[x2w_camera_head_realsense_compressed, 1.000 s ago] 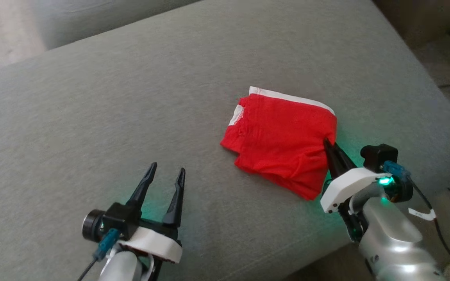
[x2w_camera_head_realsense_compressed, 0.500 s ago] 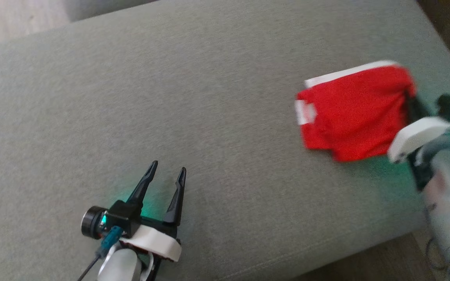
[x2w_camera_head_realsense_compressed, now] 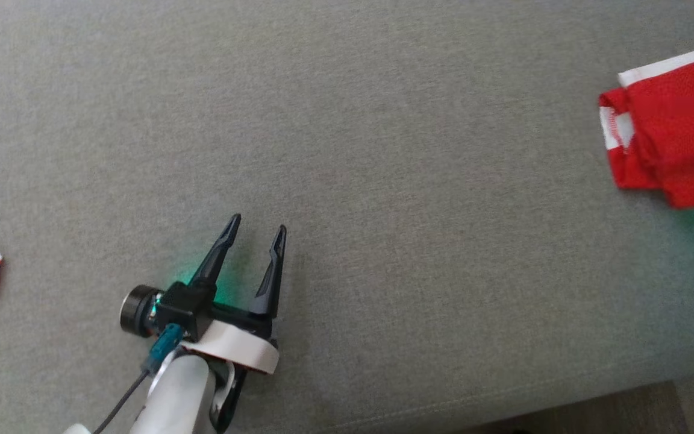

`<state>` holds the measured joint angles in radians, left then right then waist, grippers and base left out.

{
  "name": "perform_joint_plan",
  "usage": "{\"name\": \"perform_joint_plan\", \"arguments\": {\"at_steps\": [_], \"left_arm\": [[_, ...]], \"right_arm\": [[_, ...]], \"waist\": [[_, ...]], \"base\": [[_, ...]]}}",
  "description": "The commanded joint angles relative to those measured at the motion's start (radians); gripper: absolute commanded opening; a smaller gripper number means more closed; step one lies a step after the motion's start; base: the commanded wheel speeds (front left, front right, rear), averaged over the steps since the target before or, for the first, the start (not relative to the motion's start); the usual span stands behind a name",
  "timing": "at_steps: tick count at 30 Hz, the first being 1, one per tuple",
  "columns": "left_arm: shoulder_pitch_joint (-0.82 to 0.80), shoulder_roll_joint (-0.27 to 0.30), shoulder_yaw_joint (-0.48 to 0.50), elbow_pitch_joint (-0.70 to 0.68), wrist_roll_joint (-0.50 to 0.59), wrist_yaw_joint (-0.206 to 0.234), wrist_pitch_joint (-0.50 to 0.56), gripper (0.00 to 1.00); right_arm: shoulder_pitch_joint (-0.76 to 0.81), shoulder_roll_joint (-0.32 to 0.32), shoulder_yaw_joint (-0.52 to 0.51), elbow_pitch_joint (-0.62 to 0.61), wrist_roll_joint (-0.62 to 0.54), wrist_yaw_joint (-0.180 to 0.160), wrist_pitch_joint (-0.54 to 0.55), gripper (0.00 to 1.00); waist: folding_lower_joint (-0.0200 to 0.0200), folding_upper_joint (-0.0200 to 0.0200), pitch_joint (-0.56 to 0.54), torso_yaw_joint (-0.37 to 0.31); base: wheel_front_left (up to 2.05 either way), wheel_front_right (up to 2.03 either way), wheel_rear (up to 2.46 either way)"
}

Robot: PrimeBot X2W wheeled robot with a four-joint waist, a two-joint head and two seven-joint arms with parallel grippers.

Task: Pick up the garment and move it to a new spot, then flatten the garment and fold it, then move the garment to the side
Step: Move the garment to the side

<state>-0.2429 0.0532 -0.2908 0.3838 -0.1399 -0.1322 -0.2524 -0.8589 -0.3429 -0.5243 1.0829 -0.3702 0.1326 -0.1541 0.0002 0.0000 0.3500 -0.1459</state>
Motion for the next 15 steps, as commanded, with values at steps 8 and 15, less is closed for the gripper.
{"name": "perform_joint_plan", "arguments": {"at_steps": [8,15], "left_arm": [[-0.021,0.012,0.063,-0.025,-0.012,0.002,-0.009,1.00],[-0.002,0.004,0.143,-0.017,-0.017,0.002,-0.009,1.00]], "right_arm": [[-0.076,0.067,-0.118,-0.083,-0.140,-0.002,-0.072,1.00],[-0.098,0.153,-0.008,-0.041,-0.059,-0.002,-0.107,1.00]], "waist": [[-0.0002,0.0000,0.003,0.006],[-0.0002,0.0000,-0.055,0.040]], "base": [[0.00,0.00,0.00],[0.00,0.00,0.00]]}}
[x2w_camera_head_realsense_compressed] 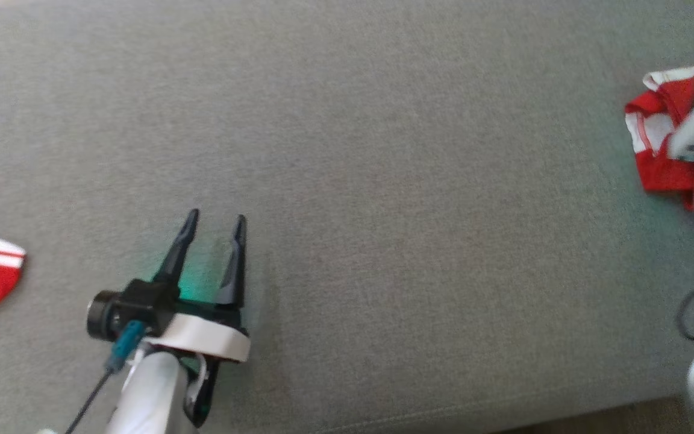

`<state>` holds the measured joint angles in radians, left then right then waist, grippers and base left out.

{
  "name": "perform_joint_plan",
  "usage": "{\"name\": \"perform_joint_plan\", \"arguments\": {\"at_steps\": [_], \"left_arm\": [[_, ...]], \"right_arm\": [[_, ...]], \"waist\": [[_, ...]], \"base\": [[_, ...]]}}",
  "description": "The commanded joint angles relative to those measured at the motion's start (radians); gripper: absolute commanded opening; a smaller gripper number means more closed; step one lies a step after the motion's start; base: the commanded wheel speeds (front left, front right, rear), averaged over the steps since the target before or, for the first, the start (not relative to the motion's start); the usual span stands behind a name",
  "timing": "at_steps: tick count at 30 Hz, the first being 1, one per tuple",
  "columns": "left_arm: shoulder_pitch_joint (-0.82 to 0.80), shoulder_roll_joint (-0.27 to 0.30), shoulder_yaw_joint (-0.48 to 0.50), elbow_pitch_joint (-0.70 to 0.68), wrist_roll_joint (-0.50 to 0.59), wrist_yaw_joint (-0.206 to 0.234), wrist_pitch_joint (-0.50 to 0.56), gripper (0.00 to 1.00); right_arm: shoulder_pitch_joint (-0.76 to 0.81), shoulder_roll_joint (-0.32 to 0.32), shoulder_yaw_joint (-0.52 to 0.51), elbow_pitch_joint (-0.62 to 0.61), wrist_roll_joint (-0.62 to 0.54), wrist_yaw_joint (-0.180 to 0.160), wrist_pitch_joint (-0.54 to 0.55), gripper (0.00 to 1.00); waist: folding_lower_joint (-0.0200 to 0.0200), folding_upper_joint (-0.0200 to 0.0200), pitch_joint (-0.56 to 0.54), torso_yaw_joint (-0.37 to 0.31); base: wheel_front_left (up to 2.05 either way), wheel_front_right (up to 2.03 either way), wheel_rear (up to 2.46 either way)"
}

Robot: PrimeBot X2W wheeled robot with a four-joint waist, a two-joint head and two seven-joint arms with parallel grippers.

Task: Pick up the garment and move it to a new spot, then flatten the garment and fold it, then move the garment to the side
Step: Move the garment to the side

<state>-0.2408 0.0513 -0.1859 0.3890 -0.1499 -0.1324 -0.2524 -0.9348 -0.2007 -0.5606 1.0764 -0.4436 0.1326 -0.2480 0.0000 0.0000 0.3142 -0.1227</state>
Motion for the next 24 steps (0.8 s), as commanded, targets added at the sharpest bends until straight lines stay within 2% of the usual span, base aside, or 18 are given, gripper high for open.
{"name": "perform_joint_plan", "arguments": {"at_steps": [1,5,10,17,24], "left_arm": [[0.001,0.005,0.054,-0.020,-0.009,0.002,-0.009,1.00],[0.020,0.001,0.096,-0.013,-0.004,0.002,-0.009,1.00],[0.045,-0.001,0.141,0.006,-0.012,0.013,-0.009,1.00],[0.080,-0.001,0.154,0.026,-0.028,0.029,-0.009,1.00],[0.111,-0.001,0.166,0.032,-0.040,0.048,-0.009,1.00]], "right_arm": [[-0.008,0.029,0.056,-0.044,0.042,-0.002,-0.013,1.00],[0.077,0.090,0.182,-0.091,0.149,-0.002,-0.013,1.00],[0.213,0.141,0.282,-0.161,0.260,-0.002,-0.014,1.00],[0.402,0.150,0.439,-0.246,0.451,-0.002,-0.014,1.00],[0.533,0.150,0.526,-0.354,0.540,-0.002,-0.014,1.00]], "waist": [[0.0000,0.0000,-0.030,0.026],[0.0000,0.0000,-0.075,0.067],[0.0000,0.0000,-0.131,0.121],[0.0000,0.0000,-0.188,0.174],[0.0000,0.0000,-0.231,0.173]], "base": [[0.00,0.00,0.00],[0.00,0.00,0.00],[0.00,0.00,0.00],[0.00,0.00,0.00],[0.00,0.00,0.00]]}}
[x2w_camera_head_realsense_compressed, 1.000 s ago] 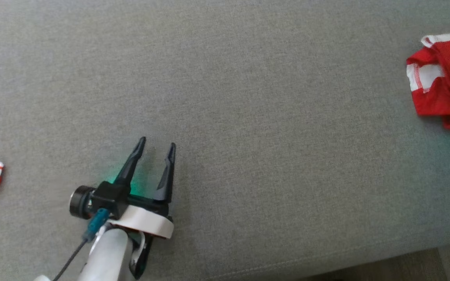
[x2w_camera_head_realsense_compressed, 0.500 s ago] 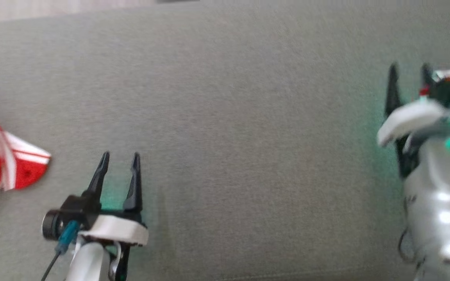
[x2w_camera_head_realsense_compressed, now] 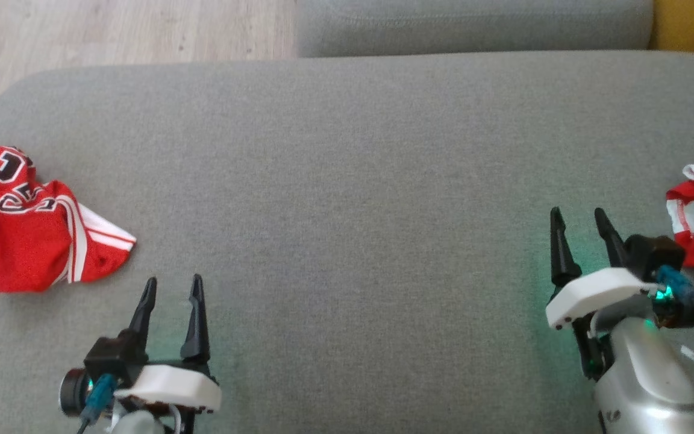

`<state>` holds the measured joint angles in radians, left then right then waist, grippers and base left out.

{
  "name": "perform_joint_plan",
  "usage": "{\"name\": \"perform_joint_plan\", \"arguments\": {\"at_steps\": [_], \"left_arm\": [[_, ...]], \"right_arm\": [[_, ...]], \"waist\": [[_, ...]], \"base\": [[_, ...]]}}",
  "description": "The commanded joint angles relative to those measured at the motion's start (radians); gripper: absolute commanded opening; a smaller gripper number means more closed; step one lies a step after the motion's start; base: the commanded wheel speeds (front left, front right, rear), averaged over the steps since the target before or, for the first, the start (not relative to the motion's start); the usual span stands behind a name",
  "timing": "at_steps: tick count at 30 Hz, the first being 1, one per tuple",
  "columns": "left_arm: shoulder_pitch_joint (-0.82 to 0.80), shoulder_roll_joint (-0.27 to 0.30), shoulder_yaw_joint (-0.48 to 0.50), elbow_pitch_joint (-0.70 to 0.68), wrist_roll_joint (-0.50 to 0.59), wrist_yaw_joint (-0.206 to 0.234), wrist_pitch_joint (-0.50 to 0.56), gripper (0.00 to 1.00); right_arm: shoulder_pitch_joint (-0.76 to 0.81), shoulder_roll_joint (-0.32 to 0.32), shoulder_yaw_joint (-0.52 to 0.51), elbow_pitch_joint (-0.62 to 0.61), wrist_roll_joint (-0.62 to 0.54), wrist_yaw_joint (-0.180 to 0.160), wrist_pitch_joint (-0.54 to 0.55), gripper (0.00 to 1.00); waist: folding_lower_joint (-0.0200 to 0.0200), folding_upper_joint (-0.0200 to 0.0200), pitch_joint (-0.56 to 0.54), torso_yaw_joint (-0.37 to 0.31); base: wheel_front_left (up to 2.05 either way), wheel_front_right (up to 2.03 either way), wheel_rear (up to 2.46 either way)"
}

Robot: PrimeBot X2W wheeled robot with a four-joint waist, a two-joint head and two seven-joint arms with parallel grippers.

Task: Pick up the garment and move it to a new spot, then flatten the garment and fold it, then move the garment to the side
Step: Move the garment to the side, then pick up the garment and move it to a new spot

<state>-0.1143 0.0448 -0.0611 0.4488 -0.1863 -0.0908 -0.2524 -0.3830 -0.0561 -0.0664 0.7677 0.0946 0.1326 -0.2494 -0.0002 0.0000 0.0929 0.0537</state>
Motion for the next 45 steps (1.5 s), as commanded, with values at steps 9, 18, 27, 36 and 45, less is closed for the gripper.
{"name": "perform_joint_plan", "arguments": {"at_steps": [9,18,27,36,45], "left_arm": [[0.029,0.006,0.076,-0.031,0.004,0.013,-0.009,1.00],[0.058,0.006,0.090,-0.038,0.005,0.017,-0.009,1.00],[0.072,0.005,0.096,-0.041,0.012,0.011,-0.009,1.00],[0.084,0.005,0.084,-0.025,-0.002,0.024,-0.009,1.00],[0.142,0.005,0.165,-0.008,0.023,0.025,-0.009,1.00]], "right_arm": [[0.051,0.006,0.092,-0.121,0.033,-0.002,-0.012,1.00],[0.094,0.006,0.128,-0.130,0.064,-0.002,-0.012,1.00],[0.111,0.006,0.139,-0.118,0.079,-0.002,-0.012,1.00],[0.131,0.006,0.174,-0.099,0.104,-0.002,-0.012,1.00],[0.133,0.006,0.243,-0.092,0.164,-0.002,-0.012,1.00]], "waist": [[0.0002,0.0000,-0.068,-0.027],[0.0002,0.0000,-0.110,-0.027],[0.0002,0.0000,-0.111,-0.001],[0.0002,0.0000,-0.104,0.168],[0.0002,0.0000,-0.095,0.371]], "base": [[0.00,0.00,0.00],[0.00,0.00,0.00],[0.00,0.00,0.00],[0.00,0.00,0.00],[0.00,0.00,0.00]]}}
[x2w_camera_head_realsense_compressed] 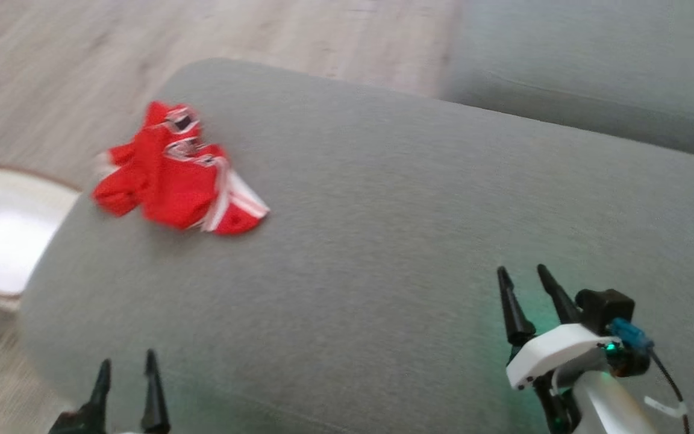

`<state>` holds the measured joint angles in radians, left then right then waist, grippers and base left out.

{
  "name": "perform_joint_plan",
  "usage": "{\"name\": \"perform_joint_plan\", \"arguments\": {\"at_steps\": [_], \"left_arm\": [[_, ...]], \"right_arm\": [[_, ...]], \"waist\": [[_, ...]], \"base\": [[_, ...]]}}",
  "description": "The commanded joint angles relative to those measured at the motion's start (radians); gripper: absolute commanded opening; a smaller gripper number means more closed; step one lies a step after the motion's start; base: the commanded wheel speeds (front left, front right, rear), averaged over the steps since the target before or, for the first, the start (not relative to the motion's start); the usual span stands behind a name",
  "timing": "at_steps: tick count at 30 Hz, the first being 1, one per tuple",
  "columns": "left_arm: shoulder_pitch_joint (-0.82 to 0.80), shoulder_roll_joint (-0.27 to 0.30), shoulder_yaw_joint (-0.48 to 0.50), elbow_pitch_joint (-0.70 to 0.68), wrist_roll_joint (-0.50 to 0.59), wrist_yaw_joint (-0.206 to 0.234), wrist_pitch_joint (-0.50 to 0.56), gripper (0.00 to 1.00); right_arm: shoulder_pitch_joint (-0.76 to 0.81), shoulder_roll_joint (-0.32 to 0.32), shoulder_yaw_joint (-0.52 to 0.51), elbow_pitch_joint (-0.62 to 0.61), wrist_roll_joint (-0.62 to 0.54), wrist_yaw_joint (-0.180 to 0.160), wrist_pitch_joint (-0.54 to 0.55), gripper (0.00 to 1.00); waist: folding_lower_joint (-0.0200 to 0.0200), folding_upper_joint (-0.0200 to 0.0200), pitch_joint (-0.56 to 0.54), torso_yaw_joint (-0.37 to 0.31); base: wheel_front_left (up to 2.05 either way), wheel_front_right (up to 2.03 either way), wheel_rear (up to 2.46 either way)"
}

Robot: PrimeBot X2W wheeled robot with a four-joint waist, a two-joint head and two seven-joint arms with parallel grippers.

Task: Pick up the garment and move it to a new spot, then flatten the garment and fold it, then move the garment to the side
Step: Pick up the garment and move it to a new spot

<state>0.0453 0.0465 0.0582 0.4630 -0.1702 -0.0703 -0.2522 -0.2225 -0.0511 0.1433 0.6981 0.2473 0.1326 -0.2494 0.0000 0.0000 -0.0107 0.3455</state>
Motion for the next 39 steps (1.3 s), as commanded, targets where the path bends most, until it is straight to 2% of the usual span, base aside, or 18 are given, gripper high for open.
{"name": "perform_joint_plan", "arguments": {"at_steps": [1,11,18,22,25,31,39], "left_arm": [[-0.004,0.004,0.071,-0.021,0.015,0.001,-0.010,1.00],[-0.011,0.004,0.143,-0.080,0.017,-0.030,-0.010,1.00],[-0.131,0.014,0.135,-0.134,0.018,-0.054,-0.010,1.00],[-0.262,0.065,0.129,-0.142,0.017,-0.059,-0.010,1.00],[-0.365,0.132,0.086,-0.092,0.013,-0.060,-0.010,1.00],[-0.550,0.255,-0.006,0.123,-0.068,-0.060,-0.010,1.00],[-0.710,0.354,-0.122,0.360,-0.222,-0.060,0.002,1.00]], "right_arm": [[-0.032,0.001,0.053,-0.020,0.026,-0.002,-0.012,1.00],[-0.055,0.001,0.085,-0.011,0.023,-0.002,-0.012,1.00],[-0.077,0.001,0.074,-0.005,0.003,-0.002,-0.012,1.00],[-0.098,0.001,0.068,-0.008,-0.014,-0.002,-0.012,1.00],[-0.119,0.001,0.069,-0.013,-0.028,-0.002,-0.012,1.00],[-0.169,0.001,0.082,-0.043,-0.064,-0.002,-0.012,1.00],[-0.220,0.001,0.099,-0.104,-0.111,-0.002,-0.012,1.00]], "waist": [[0.0000,0.0000,0.012,0.101],[0.0000,0.0000,0.051,0.121],[0.0000,0.0000,0.092,0.103],[0.0000,0.0000,0.126,0.084],[0.0000,0.0000,0.159,0.058],[0.0000,0.0000,0.233,-0.015],[0.0000,0.0000,0.339,-0.122]], "base": [[0.00,0.00,0.00],[0.00,0.00,0.00],[0.00,0.00,0.00],[0.00,0.00,0.00],[0.00,0.00,0.00],[0.00,0.00,0.00],[0.00,0.00,0.00]]}}
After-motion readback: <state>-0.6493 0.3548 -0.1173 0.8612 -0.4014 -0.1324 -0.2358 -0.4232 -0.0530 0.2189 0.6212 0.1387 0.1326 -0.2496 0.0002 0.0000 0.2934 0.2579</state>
